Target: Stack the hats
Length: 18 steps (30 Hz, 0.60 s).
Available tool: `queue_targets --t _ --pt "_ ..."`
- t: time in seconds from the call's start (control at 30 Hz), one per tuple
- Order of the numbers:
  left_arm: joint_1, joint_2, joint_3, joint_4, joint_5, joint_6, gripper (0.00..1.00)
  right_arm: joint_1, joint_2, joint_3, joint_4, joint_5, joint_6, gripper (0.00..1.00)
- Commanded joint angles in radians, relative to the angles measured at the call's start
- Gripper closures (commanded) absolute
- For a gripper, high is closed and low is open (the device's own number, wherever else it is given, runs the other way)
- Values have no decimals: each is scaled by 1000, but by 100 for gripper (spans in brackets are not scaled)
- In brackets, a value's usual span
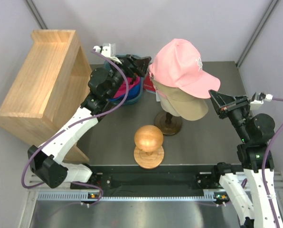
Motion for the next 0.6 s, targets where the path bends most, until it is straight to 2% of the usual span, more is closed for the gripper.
queue_targets --t 0.0,0.2,0.57 --pt "6 -37 -36 28 32 -34 1 -10 55 18 -217 -47 -145 100" --pt "4 -58 -88 16 107 -79 1 -10 69 35 -295 -49 -197 100" --pt "3 -111 -171 -21 119 -106 2 -11 3 -14 -464 -38 -249 100"
